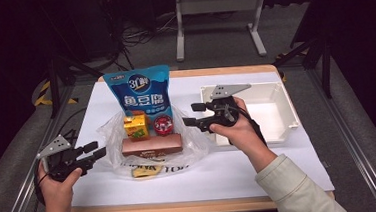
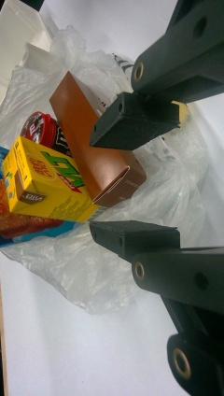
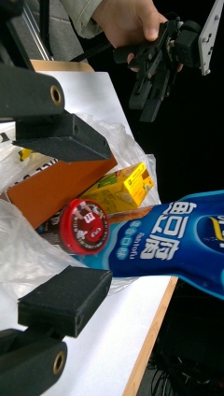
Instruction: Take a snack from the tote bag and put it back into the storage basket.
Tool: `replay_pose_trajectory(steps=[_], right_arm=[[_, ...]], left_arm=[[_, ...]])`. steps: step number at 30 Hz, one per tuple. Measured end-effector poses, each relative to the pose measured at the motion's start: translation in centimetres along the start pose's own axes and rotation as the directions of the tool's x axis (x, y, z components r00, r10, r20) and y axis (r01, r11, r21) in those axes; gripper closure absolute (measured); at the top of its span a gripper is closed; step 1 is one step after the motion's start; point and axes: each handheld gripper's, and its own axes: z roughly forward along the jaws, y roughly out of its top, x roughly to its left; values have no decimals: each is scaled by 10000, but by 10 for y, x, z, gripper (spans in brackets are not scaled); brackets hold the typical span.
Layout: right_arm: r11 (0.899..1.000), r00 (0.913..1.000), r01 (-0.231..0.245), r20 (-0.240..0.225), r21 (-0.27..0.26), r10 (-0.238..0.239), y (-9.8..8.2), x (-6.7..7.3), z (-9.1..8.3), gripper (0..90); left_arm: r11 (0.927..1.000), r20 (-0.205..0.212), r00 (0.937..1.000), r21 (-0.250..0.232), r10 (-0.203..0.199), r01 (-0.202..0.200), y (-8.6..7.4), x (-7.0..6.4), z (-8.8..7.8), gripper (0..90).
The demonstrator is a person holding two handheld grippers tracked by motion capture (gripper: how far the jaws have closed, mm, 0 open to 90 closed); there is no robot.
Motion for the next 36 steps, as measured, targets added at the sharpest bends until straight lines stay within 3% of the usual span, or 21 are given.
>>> replay_pose_trajectory(steps=[4, 8, 17, 28, 36], right_arm=[[9999, 10000, 61, -25, 136, -60, 12, -7, 7, 344], [9993, 9995, 315, 15, 195, -316, 24, -13, 15, 334], [9991, 9975, 422, -565, -59, -424, 44, -22, 36, 287], [9977, 9971, 658, -382, -146, -663, 66, -36, 58, 257], [9967, 9956, 801, -465, -161, -808, 72, -43, 69, 266]], left_arm=[[10000, 25, 10000, 48, 61, -61, -1, -1, -1, 532], [9999, 120, 9998, -107, -129, 130, -1, 2, -3, 532], [9999, 177, 9997, -78, -147, 149, -1, 4, 0, 532], [9999, 215, 9997, -40, -134, 135, -1, 8, 3, 530], [9999, 247, 9996, -35, -162, 163, -2, 7, 2, 526]])
